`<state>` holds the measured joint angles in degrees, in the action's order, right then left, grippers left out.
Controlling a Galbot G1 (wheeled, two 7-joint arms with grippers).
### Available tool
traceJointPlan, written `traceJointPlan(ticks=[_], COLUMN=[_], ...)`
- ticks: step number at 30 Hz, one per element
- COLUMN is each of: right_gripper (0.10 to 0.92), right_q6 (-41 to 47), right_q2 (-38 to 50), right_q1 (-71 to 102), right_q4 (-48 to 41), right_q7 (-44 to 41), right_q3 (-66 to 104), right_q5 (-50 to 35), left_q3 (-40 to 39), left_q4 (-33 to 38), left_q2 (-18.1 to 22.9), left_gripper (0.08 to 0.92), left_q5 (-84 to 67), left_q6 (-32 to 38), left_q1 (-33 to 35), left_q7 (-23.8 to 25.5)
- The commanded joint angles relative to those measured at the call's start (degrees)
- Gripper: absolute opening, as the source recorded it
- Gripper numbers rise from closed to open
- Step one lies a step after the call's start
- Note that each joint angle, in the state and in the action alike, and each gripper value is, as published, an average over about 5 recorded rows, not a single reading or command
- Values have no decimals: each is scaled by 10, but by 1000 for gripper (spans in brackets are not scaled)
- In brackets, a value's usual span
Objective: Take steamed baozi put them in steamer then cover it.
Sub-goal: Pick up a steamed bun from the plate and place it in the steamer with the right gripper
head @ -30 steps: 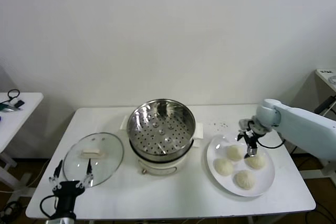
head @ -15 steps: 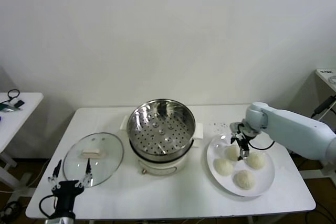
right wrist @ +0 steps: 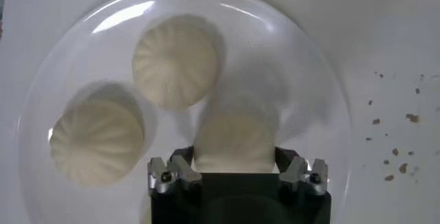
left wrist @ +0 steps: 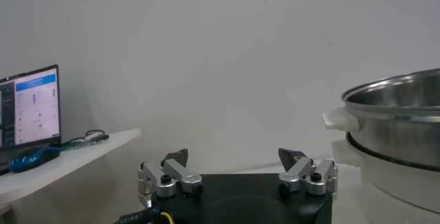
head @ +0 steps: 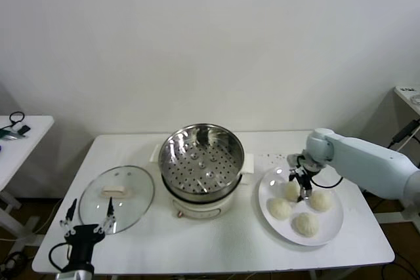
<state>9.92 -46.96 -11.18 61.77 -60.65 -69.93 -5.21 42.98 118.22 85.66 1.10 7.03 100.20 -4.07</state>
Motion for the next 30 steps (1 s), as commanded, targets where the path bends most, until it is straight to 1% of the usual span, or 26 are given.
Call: traceJointPlan(ticks=[1, 7, 14, 23, 30], right_gripper=[732, 711, 704, 706, 710], right_q6=[-13, -47, -168, -274, -328], right_q2=[-1, -1, -25, -100, -178], right_q1=[-11, -51, -190, -325, -343], right_q4=[-2, 4, 31, 33, 46], right_q7=[-3, -14, -50, -94, -104], right_q3=[-1, -8, -67, -103, -95], right_q5=[0, 0, 12, -7, 3], left_q3=[0, 0, -1, -2, 0], left_q4=[1, 4, 9, 10, 11], left_q2=[0, -1, -2, -4, -5], left_gripper=[823, 823, 823, 823, 823], left_q5=[0, -1, -1, -1, -2], left_q6=[1, 0, -3, -3, -3], left_q1=[2, 4, 4, 11, 15], left_q7=[0, 0, 1, 1, 1])
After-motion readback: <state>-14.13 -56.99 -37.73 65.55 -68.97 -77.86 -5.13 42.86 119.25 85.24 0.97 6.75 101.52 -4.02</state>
